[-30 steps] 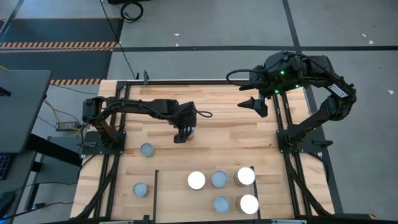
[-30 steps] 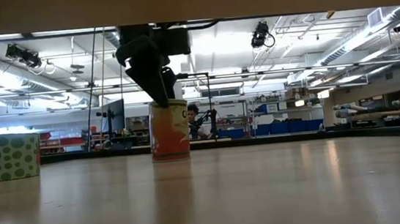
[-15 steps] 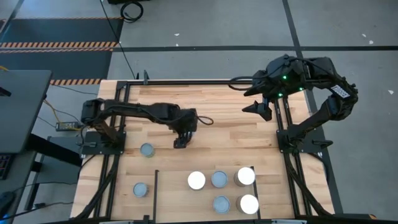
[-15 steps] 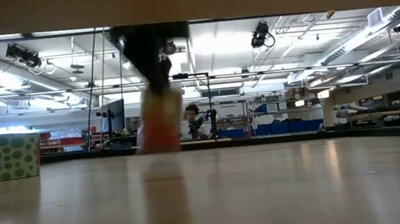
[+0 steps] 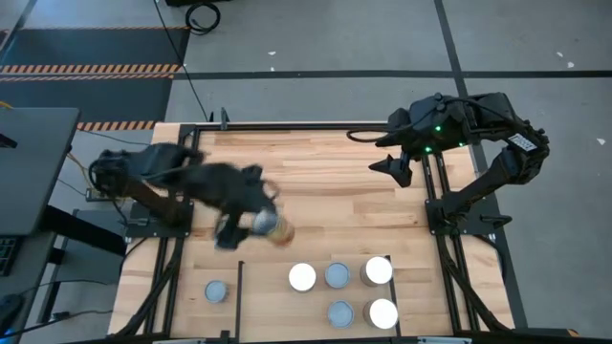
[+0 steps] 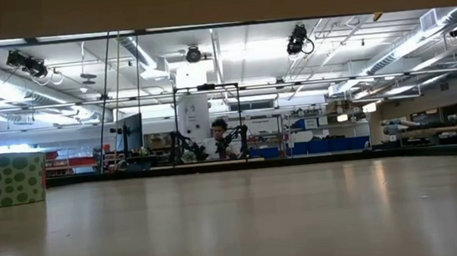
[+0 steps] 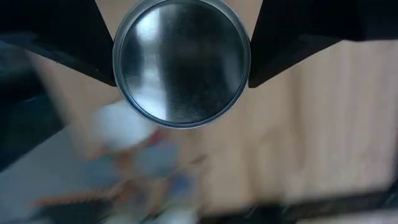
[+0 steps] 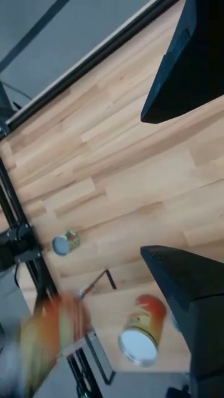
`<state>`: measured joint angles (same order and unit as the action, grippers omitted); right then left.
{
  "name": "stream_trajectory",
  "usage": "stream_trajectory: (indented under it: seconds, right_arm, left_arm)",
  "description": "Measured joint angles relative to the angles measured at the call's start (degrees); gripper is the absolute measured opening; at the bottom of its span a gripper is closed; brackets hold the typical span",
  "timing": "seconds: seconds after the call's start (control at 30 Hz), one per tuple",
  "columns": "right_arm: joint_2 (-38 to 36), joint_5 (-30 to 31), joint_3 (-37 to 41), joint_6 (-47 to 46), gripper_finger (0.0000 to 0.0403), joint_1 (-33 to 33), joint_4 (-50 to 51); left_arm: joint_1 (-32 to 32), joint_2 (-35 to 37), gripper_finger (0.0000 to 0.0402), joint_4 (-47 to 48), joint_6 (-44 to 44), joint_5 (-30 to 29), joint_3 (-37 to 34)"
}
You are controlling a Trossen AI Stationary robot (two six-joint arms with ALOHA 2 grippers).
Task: Pick and place cans onto a shelf
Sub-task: Put the orange canned corn on the shelf
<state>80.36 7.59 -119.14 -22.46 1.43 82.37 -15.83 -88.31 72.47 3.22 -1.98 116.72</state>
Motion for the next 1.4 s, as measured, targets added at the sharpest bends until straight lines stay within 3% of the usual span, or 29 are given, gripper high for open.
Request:
stream_trajectory:
  seconds: [0.13, 0.27, 0.43, 0.67, 0.87, 1.07, 1.4]
  right_arm:
    - [0.44, 1.99, 0.01, -2.92, 0.0346, 1.03, -0.37]
    - [1.21, 1.89, 0.01, -4.99, 0.0346, 2.00, -0.25]
    - [2.21, 1.56, 0.01, -5.90, 0.0346, 2.85, -0.15]
    - [2.60, 0.18, 0.01, -5.53, 0.0346, 2.97, 0.26]
    - [2.62, 0.25, 0.01, -3.41, 0.0346, 2.60, 0.37]
    - [2.62, 1.07, 0.01, -1.52, 0.0346, 2.47, 0.44]
    - [2.62, 1.34, 0.01, -2.06, 0.0346, 2.47, 0.46]
  left_arm:
    - [-8.91, 0.36, 0.0322, -4.54, 2.08, -0.66, 7.26]
    - [-17.15, -0.53, 0.0322, -12.87, -0.88, -3.38, 7.58]
    - [-21.57, -5.10, 0.0322, -20.14, -4.29, -3.10, 7.53]
    - [-19.52, -13.02, 0.0322, -17.25, -6.89, 6.27, 14.00]
    - [-17.71, -19.62, 0.0322, -13.88, -13.41, 8.86, 15.72]
    - [-17.74, -22.75, 0.0322, -7.66, -22.15, 7.37, 15.72]
    - [-19.77, -23.10, 0.0326, -7.99, -34.79, 3.72, 14.00]
